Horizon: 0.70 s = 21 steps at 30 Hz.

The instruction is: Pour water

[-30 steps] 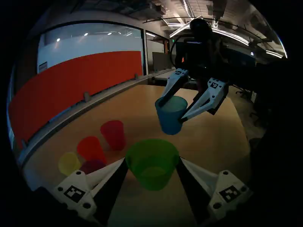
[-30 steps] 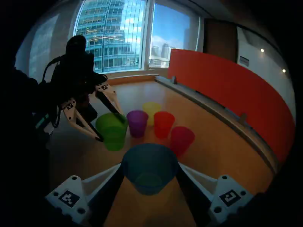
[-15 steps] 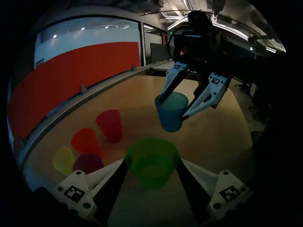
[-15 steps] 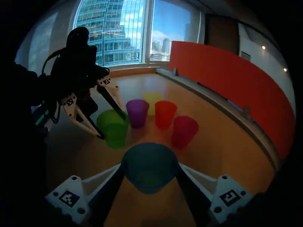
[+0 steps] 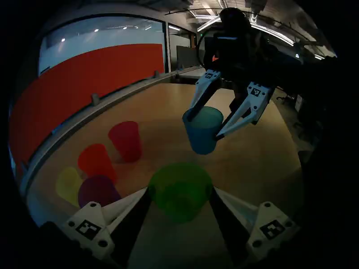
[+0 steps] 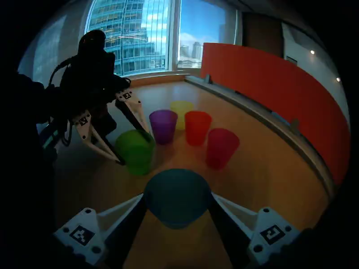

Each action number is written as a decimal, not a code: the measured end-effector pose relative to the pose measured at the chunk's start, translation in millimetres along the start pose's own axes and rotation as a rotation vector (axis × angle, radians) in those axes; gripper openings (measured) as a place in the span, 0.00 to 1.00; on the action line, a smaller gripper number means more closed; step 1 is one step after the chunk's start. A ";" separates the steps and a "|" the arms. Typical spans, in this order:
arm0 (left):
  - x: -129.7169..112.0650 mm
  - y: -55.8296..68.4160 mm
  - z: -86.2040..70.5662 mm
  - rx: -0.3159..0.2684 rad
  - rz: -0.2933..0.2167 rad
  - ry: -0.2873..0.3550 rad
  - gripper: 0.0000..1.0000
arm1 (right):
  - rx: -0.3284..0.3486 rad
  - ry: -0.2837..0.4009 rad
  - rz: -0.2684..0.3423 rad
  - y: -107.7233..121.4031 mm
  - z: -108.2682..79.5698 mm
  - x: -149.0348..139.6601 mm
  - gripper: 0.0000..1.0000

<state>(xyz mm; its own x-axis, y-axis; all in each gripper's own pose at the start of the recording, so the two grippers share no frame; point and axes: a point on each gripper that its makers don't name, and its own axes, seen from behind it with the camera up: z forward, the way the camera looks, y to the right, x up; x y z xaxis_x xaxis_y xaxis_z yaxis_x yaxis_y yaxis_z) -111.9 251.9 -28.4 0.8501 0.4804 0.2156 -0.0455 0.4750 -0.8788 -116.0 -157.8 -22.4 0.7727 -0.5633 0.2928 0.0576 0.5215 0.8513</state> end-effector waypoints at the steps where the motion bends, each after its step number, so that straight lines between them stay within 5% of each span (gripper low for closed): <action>1: -0.2 0.1 0.4 -0.001 -0.001 0.001 0.87 | 0.000 0.000 0.001 -0.2 0.3 -0.1 0.93; 21: -8.3 1.9 3.1 -0.008 -0.026 0.007 0.87 | -0.007 -0.002 0.012 -1.5 0.8 -3.0 0.93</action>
<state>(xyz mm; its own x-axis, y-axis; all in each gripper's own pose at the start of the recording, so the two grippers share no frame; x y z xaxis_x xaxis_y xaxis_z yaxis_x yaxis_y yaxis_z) -120.7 251.1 -30.5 0.8546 0.4628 0.2356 -0.0191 0.4814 -0.8763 -119.0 -157.4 -24.2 0.7722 -0.5580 0.3037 0.0528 0.5328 0.8446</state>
